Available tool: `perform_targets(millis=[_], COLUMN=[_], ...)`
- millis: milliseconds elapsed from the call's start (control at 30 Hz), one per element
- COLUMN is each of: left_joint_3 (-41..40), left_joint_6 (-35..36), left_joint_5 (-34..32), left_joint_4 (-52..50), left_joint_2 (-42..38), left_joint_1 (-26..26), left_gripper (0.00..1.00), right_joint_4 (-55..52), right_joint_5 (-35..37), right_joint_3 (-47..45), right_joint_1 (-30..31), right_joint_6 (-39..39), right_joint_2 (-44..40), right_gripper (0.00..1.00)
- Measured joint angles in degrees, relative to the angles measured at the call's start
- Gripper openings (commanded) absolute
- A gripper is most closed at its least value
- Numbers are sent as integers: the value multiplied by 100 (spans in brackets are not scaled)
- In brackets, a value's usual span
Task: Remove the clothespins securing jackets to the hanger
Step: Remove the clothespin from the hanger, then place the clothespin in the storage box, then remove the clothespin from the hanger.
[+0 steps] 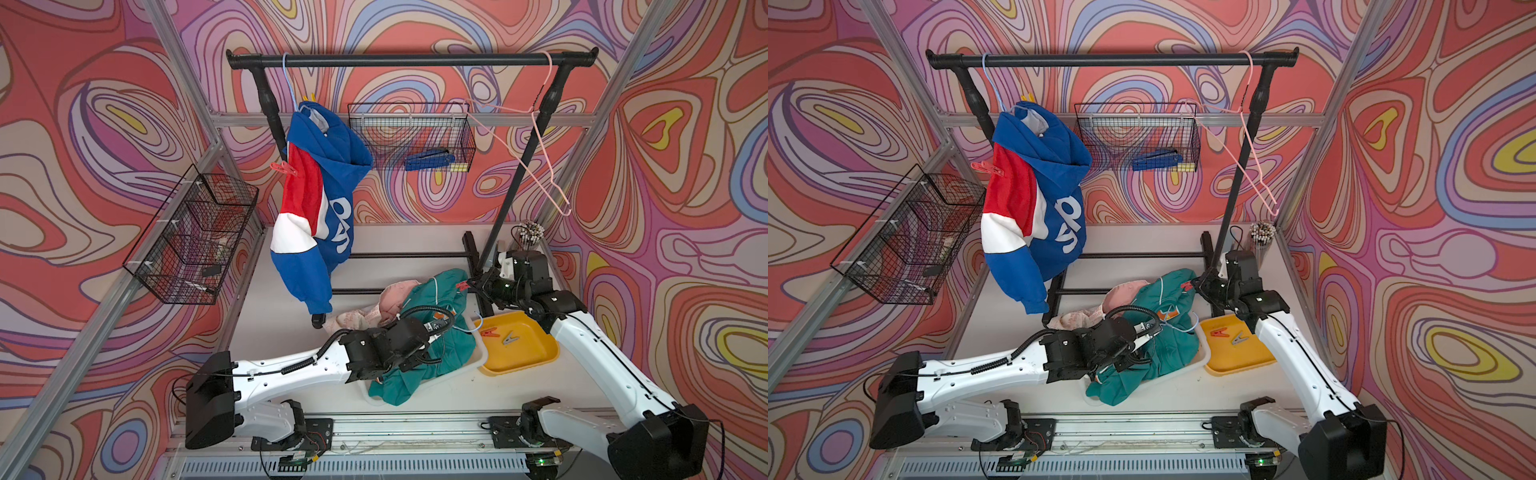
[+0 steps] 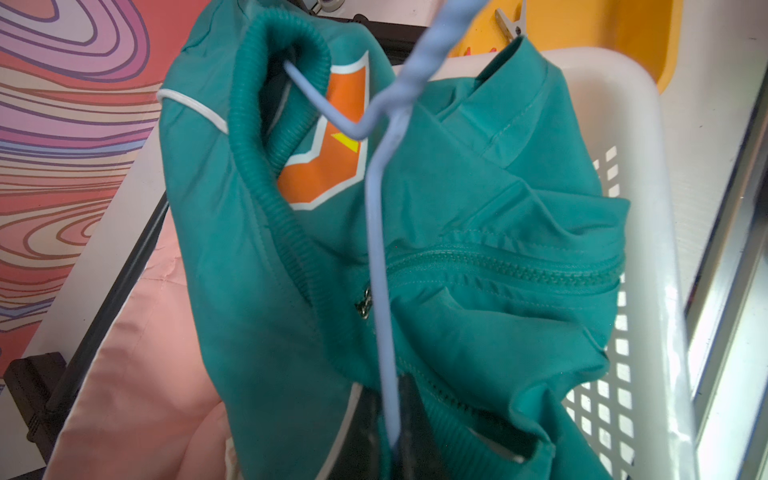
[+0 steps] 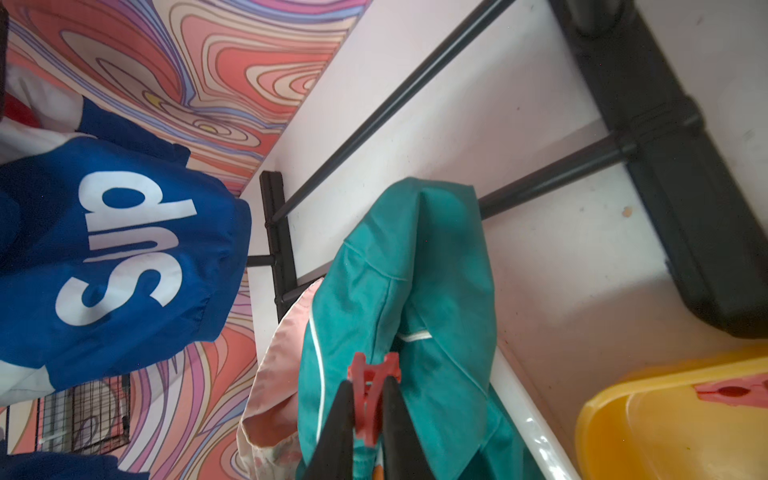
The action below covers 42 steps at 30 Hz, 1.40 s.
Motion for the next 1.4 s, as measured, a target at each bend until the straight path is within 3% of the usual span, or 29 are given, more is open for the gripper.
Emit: perform_targets(millis=[267, 533, 567, 700, 733, 867, 933, 1133, 1400], left_joint_3=[-17, -55, -59, -63, -63, -63, -66, -142, -118], left_joint_6=[-87, -328, -372, -592, -656, -986, -1154, -1587, -1821], left_joint_5=[4, 339, 448, 981, 1121, 1788, 2063, 2841, 3884], left_joint_4=[0, -2, -4, -7, -9, -4, 0, 90, 225], left_joint_2=[-111, -367, -411, -581, -621, -728, -772, -863, -525], left_joint_1=[0, 52, 90, 313, 378, 737, 927, 1440, 2006], left_gripper=[0, 0, 0, 0, 0, 0, 0, 0, 0], right_joint_4=[-153, -391, -411, -433, -422, -389, -389, -308, 750], right_joint_5=[114, 315, 361, 603, 651, 693, 704, 743, 393], right_joint_3=[-544, -2094, -2197, -2275, -2273, -2175, -2017, -1460, -1180], right_joint_1=[-1729, -1838, -1843, -1858, -1858, -1851, -1759, -1121, 1021], right_joint_6=[-315, -330, -326, -378, -426, -688, -894, -1414, -2090], right_joint_2=[-732, -988, -988, -1106, -1191, -1519, -1648, -2131, -2317], right_gripper=[0, 0, 4, 51, 57, 63, 68, 68, 64])
